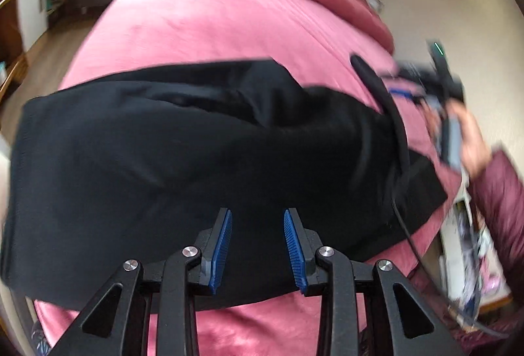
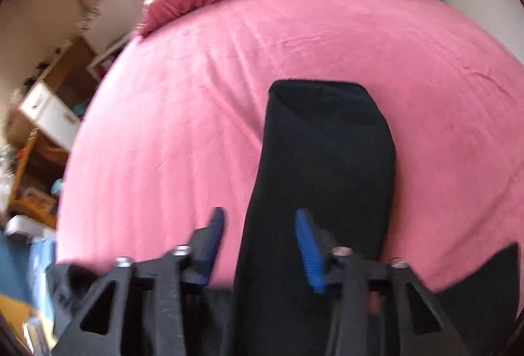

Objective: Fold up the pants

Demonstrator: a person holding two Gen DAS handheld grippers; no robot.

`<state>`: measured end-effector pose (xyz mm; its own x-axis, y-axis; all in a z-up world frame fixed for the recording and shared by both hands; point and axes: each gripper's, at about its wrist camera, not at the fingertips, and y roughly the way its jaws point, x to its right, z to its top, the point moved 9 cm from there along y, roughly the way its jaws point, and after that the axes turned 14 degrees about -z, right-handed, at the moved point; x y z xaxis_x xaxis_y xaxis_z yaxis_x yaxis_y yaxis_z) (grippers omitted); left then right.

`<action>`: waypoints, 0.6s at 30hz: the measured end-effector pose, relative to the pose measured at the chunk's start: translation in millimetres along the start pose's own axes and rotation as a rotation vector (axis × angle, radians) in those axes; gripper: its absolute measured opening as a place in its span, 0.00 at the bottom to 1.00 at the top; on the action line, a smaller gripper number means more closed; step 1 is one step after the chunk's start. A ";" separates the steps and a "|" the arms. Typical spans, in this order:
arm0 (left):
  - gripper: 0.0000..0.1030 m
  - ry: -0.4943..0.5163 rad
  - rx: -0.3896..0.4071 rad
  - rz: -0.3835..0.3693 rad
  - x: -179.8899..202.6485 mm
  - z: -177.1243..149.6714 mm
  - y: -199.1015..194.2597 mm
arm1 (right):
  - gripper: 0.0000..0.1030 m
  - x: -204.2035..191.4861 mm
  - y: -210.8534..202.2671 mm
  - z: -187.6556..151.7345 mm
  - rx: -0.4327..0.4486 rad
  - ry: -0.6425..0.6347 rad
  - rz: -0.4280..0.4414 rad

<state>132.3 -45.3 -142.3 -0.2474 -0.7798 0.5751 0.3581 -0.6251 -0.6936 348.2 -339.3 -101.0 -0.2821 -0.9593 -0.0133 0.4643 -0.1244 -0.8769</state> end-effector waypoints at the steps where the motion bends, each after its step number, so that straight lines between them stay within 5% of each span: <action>1: 0.32 0.008 -0.022 -0.010 2.9 -2.6 6.6 | 0.61 -4.3 7.7 7.2 -0.006 0.004 -0.014; 7: 0.32 0.010 -0.072 -0.017 1.6 -8.9 24.5 | 0.62 -9.2 64.5 26.1 -0.095 -0.069 -0.214; 9: 0.32 0.001 -0.075 -0.024 -1.2 -9.3 25.0 | 0.43 -6.9 73.7 26.1 -0.112 -0.095 -0.250; 10: 0.32 -0.004 -0.076 -0.028 -2.3 -8.5 23.0 | 0.22 -4.8 72.8 27.6 -0.101 -0.110 -0.256; 11: 0.32 -0.008 -0.075 -0.031 -3.5 -8.5 22.2 | 0.08 -5.7 72.1 27.8 -0.094 -0.114 -0.243; 18: 0.33 0.016 -0.075 -0.021 1.9 -4.1 28.0 | 0.06 45.3 7.2 22.8 0.021 0.065 -0.061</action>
<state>138.1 -64.5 -162.4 -0.2683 -0.7665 0.5835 0.2839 -0.6417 -0.7125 358.0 -389.5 -97.0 -0.3640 -0.9313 0.0085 0.4621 -0.1885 -0.8666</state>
